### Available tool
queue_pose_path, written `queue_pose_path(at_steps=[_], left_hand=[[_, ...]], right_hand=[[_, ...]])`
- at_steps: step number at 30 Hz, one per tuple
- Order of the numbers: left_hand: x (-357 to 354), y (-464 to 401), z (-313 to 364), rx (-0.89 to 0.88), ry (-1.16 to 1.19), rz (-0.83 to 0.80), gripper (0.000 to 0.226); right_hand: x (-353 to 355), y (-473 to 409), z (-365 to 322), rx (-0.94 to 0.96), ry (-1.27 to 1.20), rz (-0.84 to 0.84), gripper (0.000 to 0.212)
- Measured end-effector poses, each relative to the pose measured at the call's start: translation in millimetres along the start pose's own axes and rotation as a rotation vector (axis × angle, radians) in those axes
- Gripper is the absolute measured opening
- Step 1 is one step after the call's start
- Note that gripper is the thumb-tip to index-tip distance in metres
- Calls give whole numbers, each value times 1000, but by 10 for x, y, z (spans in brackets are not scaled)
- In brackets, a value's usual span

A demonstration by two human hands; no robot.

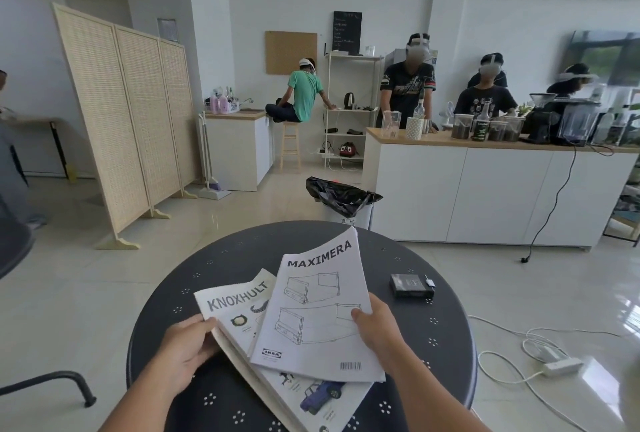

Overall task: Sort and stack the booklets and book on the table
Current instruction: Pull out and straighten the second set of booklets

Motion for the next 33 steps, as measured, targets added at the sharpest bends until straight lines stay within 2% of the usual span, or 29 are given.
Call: queue_pose_path(at_steps=[4,8,13,15,17,21,24,28,33], left_hand=[[-146,94,-53,25,137,-33,20],[-227,142,-113,5,151,65,20],[-277,220,28,-251,41,343,26],[-274,222,129,-341,66,408,27],[-236,192,203,-332,180,360,24],[-227,163,127,-163,299,76,15],[-195,208,-109,-100,328,35,19],[-194,234,-179,-189,296,196,19],[-130,205,187,-503,-21,474,33]], right_hand=[[0,-8,8,-12,-1,-1,25],[7,15,11,-15,-41,-23,28],[-41,76,8,-12,-64,-44,28],[-35,86,16,-12,-59,-38,29],[-14,89,29,-16,-55,-30,28],[4,74,54,-22,-53,-12,26],[-18,69,54,-16,-61,-18,26],[-29,79,42,-15,-66,-24,27],[-10,94,69,-23,-73,-26,24]])
Point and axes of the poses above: each hand's wrist, its own y-axis away from the middle knuckle, its own x-axis out of the back of the hand, z = x × y, the point moved 3 cm from there along -y, towards the middle knuckle, and after that the axes turned 12 degrees about -x, right-handed, at the moved point
